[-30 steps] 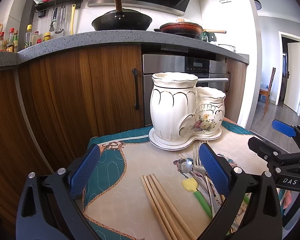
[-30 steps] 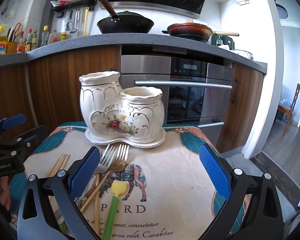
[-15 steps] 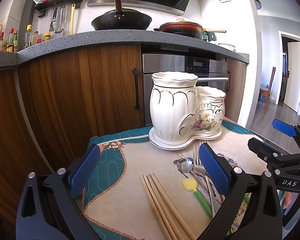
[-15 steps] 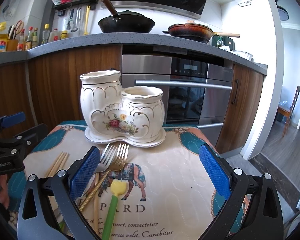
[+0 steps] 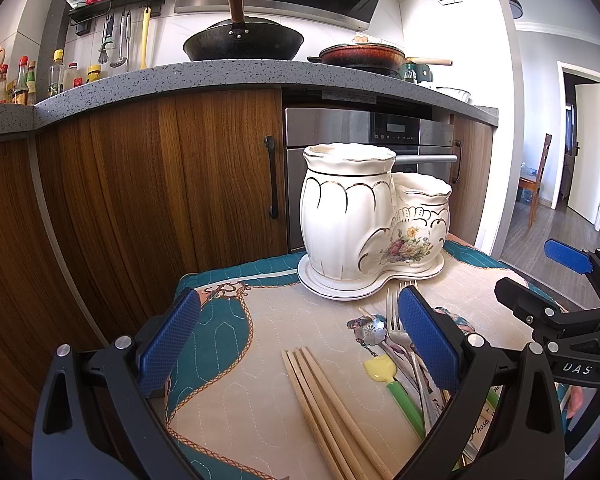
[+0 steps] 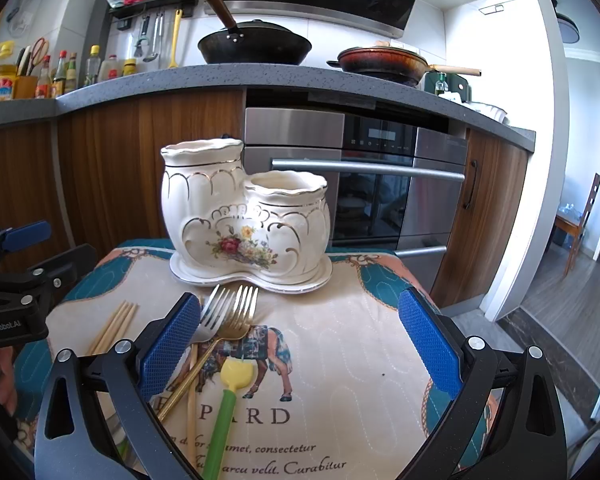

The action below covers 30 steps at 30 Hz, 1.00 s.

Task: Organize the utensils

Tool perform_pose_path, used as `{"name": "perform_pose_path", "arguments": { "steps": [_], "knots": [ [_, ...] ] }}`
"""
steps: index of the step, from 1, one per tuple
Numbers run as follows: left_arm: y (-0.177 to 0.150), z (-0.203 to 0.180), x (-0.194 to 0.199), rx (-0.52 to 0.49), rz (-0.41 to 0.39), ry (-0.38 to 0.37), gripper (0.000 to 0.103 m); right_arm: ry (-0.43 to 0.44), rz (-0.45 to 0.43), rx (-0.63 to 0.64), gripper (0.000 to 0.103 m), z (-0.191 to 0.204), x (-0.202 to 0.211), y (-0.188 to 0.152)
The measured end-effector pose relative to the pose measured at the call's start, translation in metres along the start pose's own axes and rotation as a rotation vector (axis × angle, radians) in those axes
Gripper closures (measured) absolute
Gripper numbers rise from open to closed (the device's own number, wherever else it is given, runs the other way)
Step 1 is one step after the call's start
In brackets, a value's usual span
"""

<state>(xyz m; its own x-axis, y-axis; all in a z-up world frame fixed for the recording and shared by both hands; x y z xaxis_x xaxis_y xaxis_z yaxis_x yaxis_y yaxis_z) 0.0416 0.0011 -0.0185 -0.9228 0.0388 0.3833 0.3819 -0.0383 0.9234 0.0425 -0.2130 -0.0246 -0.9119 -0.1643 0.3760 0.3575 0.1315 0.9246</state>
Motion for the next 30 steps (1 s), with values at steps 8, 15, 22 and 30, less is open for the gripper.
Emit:
{"name": "perform_pose_path", "arguments": {
  "steps": [8, 15, 22, 30],
  "knots": [
    [0.0, 0.0001, -0.0001, 0.0, 0.0, 0.0, 0.005, -0.002, 0.001, 0.005, 0.005, 0.0013, -0.0002, -0.0007],
    [0.0001, 0.0001, -0.0001, 0.0, 0.001, 0.0, 0.005, -0.003, 0.001, 0.006, 0.005, 0.0012, -0.0005, -0.0008],
    [0.0002, 0.0001, -0.0001, 0.0, 0.001, 0.0, 0.005, -0.002, 0.001, 0.007, 0.005, 0.0013, -0.0007, -0.0009],
    [0.0002, 0.0001, -0.0002, 0.0, 0.001, 0.0, 0.005, -0.002, 0.001, 0.008, 0.005, 0.0016, -0.0004, -0.0007]
  ]
}}
Point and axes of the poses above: each gripper's, at about its wrist camera, not at the fingertips, and x roughly against the way its jaws point, z to its left, y to its top, the point moved 4 cm from there along -x, roughly the way its jaws point, and after that the axes turned 2 degrees about -y, right-handed, at the moved point
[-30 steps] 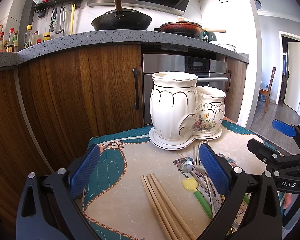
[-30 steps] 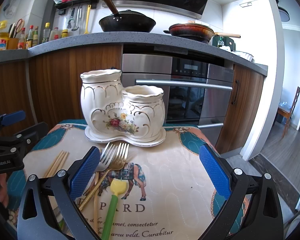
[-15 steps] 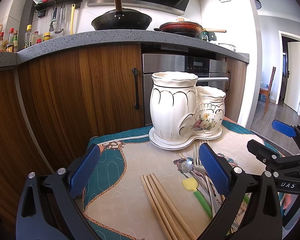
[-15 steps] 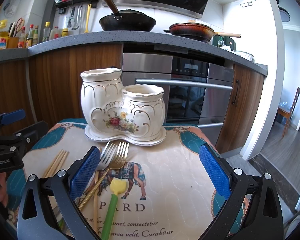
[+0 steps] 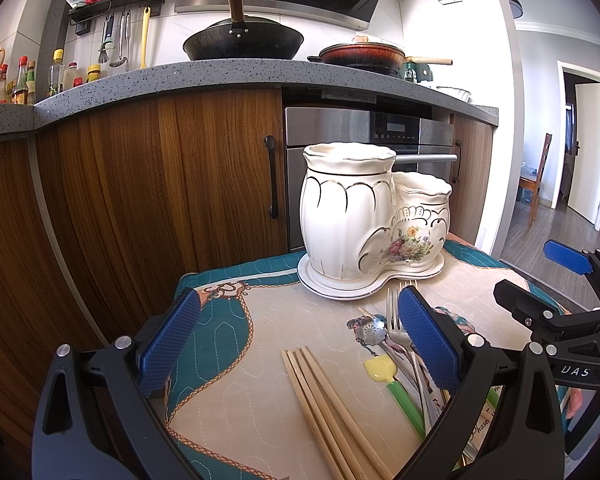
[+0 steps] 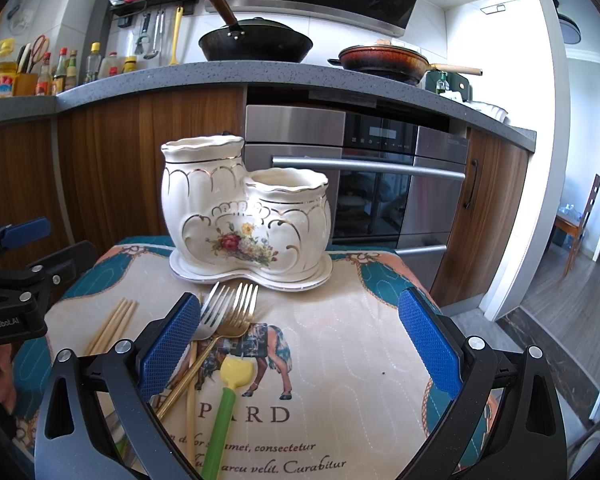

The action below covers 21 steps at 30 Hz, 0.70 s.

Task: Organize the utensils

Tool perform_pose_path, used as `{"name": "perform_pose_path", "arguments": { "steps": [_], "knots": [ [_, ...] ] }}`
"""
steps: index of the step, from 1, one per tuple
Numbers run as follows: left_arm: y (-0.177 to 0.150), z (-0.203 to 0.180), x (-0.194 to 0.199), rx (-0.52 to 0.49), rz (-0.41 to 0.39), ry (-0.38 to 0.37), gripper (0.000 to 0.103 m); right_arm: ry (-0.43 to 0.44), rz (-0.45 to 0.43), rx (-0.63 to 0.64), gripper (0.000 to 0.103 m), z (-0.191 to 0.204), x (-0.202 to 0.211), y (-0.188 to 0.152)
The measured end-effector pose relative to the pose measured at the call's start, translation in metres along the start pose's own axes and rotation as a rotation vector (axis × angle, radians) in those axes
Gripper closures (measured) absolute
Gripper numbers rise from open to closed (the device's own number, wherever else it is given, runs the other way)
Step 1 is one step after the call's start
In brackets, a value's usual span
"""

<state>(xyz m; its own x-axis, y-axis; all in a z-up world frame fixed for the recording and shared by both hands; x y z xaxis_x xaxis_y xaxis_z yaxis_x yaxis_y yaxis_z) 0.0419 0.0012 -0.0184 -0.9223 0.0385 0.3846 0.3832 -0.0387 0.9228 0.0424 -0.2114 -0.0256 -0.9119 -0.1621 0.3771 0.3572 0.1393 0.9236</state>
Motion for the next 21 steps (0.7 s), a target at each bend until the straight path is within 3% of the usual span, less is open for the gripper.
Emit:
{"name": "perform_pose_path", "arguments": {
  "steps": [14, 19, 21],
  "knots": [
    [-0.001, 0.002, 0.0, 0.008, -0.005, -0.002, 0.005, 0.002, 0.006, 0.005, 0.005, 0.0, -0.002, -0.002],
    [-0.004, 0.01, 0.003, 0.051, -0.023, -0.01, 0.005, -0.006, 0.04, -0.025, 0.005, -0.013, -0.001, -0.002],
    [-0.005, 0.016, 0.001, 0.079, -0.002, -0.014, 0.005, 0.043, 0.086, -0.031, 0.005, -0.015, -0.003, -0.004]
  ]
}}
Point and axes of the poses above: each gripper's, at about its wrist camera, not at the fingertips, and x roughly against the way its jaws point, z to its left, y to its top, the point moved 4 cm from there along -x, roughly the way its jaws point, and after that the axes turned 2 degrees about -y, right-handed, at the moved point
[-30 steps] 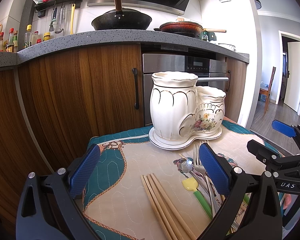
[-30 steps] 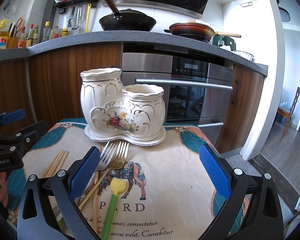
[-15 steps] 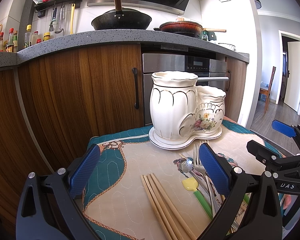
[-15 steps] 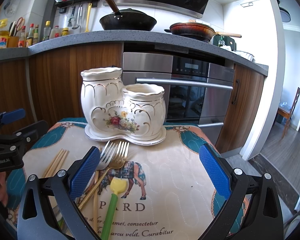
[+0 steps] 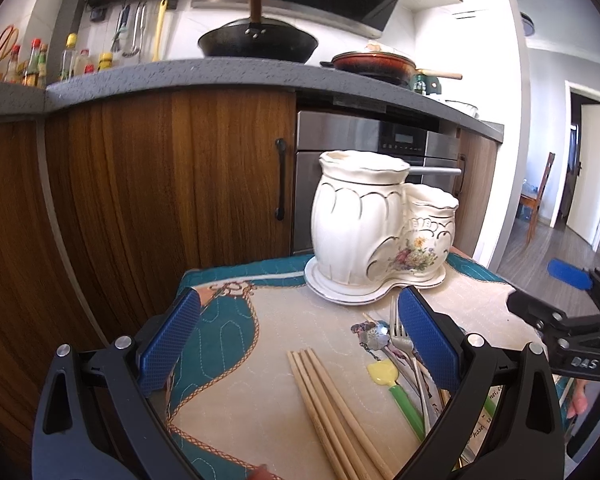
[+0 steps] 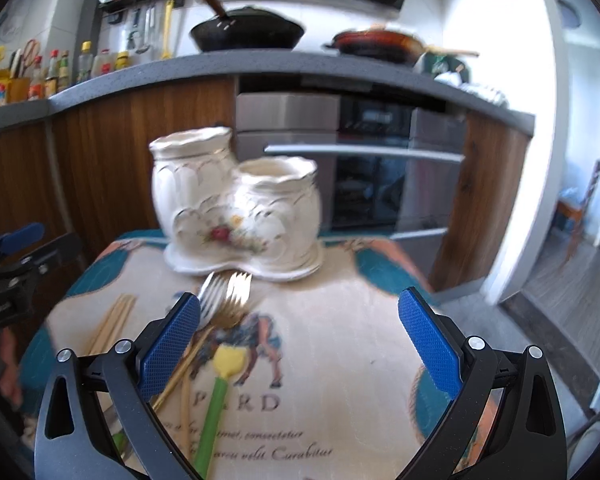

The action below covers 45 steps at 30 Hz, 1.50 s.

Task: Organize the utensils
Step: 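Lower the left tool onto a wooden chopstick while the right tool grasps a green-handled spatula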

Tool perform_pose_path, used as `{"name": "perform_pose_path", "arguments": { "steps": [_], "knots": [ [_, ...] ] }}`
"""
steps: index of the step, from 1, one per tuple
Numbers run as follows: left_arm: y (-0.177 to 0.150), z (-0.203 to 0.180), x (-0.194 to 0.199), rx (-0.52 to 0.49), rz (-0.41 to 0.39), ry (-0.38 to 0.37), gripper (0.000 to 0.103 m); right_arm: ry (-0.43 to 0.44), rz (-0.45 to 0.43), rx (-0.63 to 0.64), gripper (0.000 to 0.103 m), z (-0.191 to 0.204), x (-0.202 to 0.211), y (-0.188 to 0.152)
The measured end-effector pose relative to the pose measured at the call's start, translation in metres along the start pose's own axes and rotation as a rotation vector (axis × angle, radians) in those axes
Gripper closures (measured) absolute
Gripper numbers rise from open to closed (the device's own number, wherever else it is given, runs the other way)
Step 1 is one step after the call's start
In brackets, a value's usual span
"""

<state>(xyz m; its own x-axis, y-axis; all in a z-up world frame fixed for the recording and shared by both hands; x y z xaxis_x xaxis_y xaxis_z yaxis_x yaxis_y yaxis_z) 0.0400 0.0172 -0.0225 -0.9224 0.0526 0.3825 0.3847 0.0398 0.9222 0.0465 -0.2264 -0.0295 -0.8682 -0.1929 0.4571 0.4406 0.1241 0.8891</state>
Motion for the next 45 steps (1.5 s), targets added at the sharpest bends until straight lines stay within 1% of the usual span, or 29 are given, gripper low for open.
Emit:
{"name": "perform_pose_path", "arguments": {
  "steps": [2, 5, 7, 9, 12, 14, 16, 17, 20, 22, 23, 24, 26, 30, 33, 38, 40, 42, 45],
  "knots": [
    [-0.001, 0.005, -0.004, 0.026, 0.039, -0.007, 0.005, 0.035, 0.042, 0.011, 0.005, 0.001, -0.002, -0.004],
    [-0.004, 0.012, -0.008, 0.072, 0.081, -0.022, 0.005, 0.04, 0.099, 0.055, 0.005, 0.006, -0.005, -0.013],
    [-0.003, 0.016, -0.004, 0.096, 0.064, -0.031, 0.005, 0.058, 0.125, 0.083, 0.005, 0.011, -0.008, -0.017],
    [-0.002, 0.018, 0.0, 0.101, 0.051, -0.028, 0.006, 0.087, 0.159, 0.081, 0.005, 0.014, -0.011, -0.023],
    [-0.003, 0.016, -0.001, 0.038, 0.126, -0.014, 0.005, 0.131, 0.222, 0.074, 0.006, 0.021, -0.016, -0.029],
    [-0.007, 0.016, 0.001, -0.001, 0.165, 0.001, 0.005, 0.129, 0.23, 0.096, 0.007, 0.023, -0.016, -0.03],
    [-0.01, 0.016, 0.002, -0.015, 0.184, -0.004, 0.006, 0.125, 0.243, 0.117, 0.014, 0.023, -0.016, -0.032],
    [-0.013, 0.017, 0.0, -0.011, 0.214, -0.002, 0.006, 0.119, 0.252, 0.123, 0.022, 0.023, -0.017, -0.034],
    [-0.029, 0.019, -0.008, -0.001, 0.307, -0.016, 0.006, 0.114, 0.271, 0.123, 0.035, 0.022, -0.017, -0.035],
    [-0.038, 0.015, -0.01, -0.021, 0.353, -0.021, 0.007, 0.134, 0.278, 0.115, 0.038, 0.022, -0.017, -0.034],
    [-0.043, 0.013, -0.011, -0.043, 0.366, -0.008, 0.011, 0.148, 0.279, 0.115, 0.04, 0.023, -0.016, -0.034],
    [-0.046, 0.012, -0.011, -0.057, 0.375, 0.003, 0.019, 0.152, 0.278, 0.123, 0.042, 0.025, -0.018, -0.033],
    [-0.052, 0.009, -0.012, -0.072, 0.409, 0.008, 0.028, 0.152, 0.279, 0.137, 0.044, 0.028, -0.017, -0.034],
    [-0.063, 0.006, -0.014, -0.074, 0.463, -0.004, 0.038, 0.149, 0.297, 0.165, 0.049, 0.033, -0.019, -0.039],
    [-0.067, 0.006, -0.017, -0.066, 0.487, -0.001, 0.043, 0.142, 0.307, 0.175, 0.052, 0.036, -0.021, -0.041],
    [-0.066, 0.008, -0.021, -0.084, 0.507, 0.004, 0.047, 0.127, 0.325, 0.17, 0.056, 0.033, -0.026, -0.045],
    [-0.065, 0.006, -0.023, -0.088, 0.518, -0.003, 0.053, 0.137, 0.332, 0.158, 0.057, 0.032, -0.027, -0.046],
    [-0.064, 0.001, -0.023, -0.109, 0.525, -0.014, 0.066, 0.148, 0.345, 0.157, 0.06, 0.032, -0.029, -0.048],
    [-0.064, -0.004, -0.021, -0.122, 0.54, -0.044, 0.076, 0.166, 0.362, 0.154, 0.064, 0.034, -0.03, -0.049]
  ]
}}
Point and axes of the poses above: each gripper's, at about its wrist camera, not at the fingertips, and x roughly against the way its jaws point, z to its left, y to its top, the point moved 4 cm from there along -x, roughly the way its jaws point, and after that the axes turned 2 degrees about -y, right-handed, at the moved point
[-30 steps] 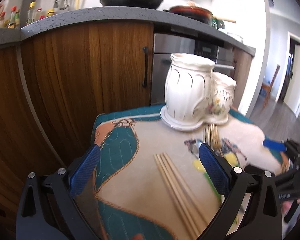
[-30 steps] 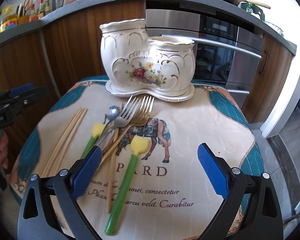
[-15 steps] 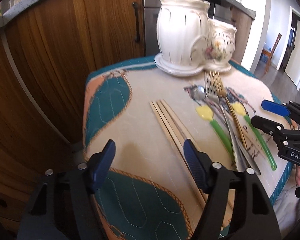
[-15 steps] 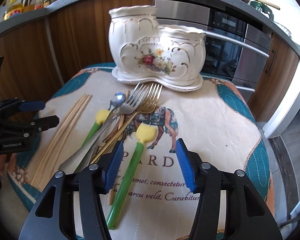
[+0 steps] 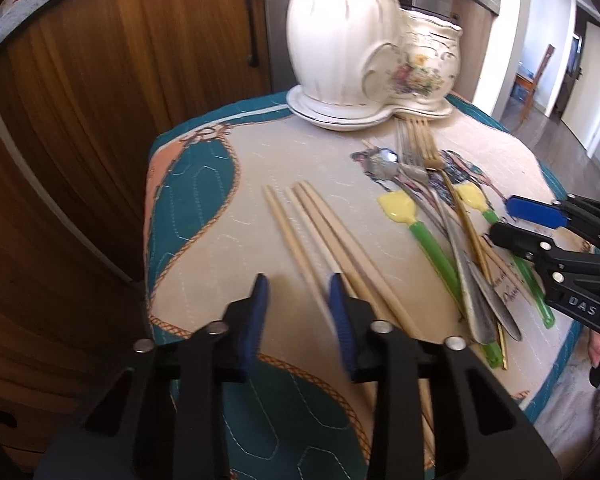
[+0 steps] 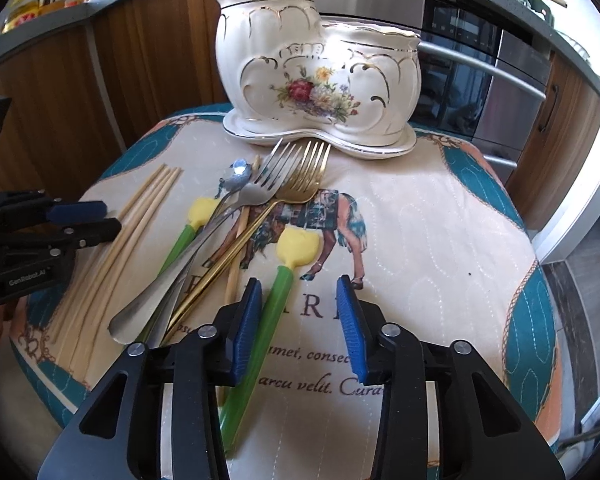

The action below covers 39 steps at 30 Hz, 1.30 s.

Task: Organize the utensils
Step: 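Lower the left tool onto a wooden chopstick while the right tool grasps a green-handled spatula, then lift the chopstick with the left tool while the right tool carries the spatula toward the pot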

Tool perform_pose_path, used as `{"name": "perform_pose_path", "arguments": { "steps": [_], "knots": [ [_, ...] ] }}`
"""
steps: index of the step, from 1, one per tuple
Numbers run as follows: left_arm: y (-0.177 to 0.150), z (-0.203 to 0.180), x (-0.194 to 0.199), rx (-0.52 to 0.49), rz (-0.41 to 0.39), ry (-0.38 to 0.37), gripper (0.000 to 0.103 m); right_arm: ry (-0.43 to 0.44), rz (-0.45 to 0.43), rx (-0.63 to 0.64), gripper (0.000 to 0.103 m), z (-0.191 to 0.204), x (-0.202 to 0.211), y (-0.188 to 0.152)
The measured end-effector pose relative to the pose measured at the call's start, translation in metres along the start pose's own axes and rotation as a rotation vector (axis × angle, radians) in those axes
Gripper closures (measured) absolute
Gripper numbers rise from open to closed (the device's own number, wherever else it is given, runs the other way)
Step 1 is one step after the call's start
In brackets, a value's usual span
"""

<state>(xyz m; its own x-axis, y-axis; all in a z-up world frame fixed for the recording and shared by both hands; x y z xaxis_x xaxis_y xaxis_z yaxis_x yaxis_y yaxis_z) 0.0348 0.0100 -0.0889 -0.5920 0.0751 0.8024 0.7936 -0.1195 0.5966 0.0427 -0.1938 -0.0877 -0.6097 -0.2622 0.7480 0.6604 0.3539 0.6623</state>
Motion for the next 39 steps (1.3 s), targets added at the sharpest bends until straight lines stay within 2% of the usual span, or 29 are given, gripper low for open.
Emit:
{"name": "perform_pose_path", "arguments": {
  "steps": [2, 4, 6, 8, 13, 19, 23, 28, 31, 39],
  "knots": [
    [0.0, 0.002, 0.001, -0.005, 0.006, -0.009, 0.082, 0.016, 0.007, -0.003, 0.068, 0.0, 0.0, 0.0],
    [0.0, 0.008, 0.0, -0.001, 0.008, -0.015, 0.088, 0.038, 0.011, 0.0, 0.075, 0.001, 0.0, -0.001],
    [0.001, 0.011, -0.001, 0.001, 0.01, -0.019, 0.091, 0.049, 0.009, 0.006, 0.087, 0.002, 0.0, 0.0],
    [0.003, 0.012, -0.003, -0.001, 0.006, -0.019, 0.094, 0.056, 0.006, 0.01, 0.091, 0.004, 0.0, 0.0],
    [0.006, 0.018, -0.006, 0.009, 0.0, -0.028, 0.098, 0.052, -0.02, -0.008, 0.093, -0.001, 0.005, 0.002],
    [0.009, 0.023, 0.001, 0.026, -0.031, -0.048, 0.098, 0.095, -0.128, -0.098, 0.093, -0.019, 0.026, 0.015],
    [0.021, 0.023, 0.021, 0.04, -0.12, -0.084, 0.098, 0.121, -0.229, -0.151, 0.093, -0.028, 0.044, 0.025],
    [0.045, 0.016, 0.054, 0.05, -0.275, -0.142, 0.098, 0.125, -0.351, -0.208, 0.093, -0.043, 0.06, 0.056],
    [0.072, 0.013, 0.077, 0.058, -0.388, -0.198, 0.098, 0.116, -0.423, -0.217, 0.093, -0.049, 0.069, 0.078],
    [0.154, 0.007, 0.093, 0.078, -0.547, -0.281, 0.098, 0.166, -0.562, -0.275, 0.093, -0.068, 0.064, 0.154]
  ]
}}
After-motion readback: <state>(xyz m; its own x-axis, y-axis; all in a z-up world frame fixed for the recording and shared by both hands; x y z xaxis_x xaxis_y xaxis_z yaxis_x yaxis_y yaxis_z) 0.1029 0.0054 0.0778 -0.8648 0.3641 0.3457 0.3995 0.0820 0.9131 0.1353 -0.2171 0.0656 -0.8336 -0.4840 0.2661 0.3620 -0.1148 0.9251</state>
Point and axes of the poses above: each gripper's, at about its wrist camera, not at the fingertips, and x roughly against the way its jaws point, z to its left, y to its top, the point moved 4 cm from there along -x, roughly the way its jaws point, and after that the axes turned 2 degrees about -y, right-handed, at the moved point
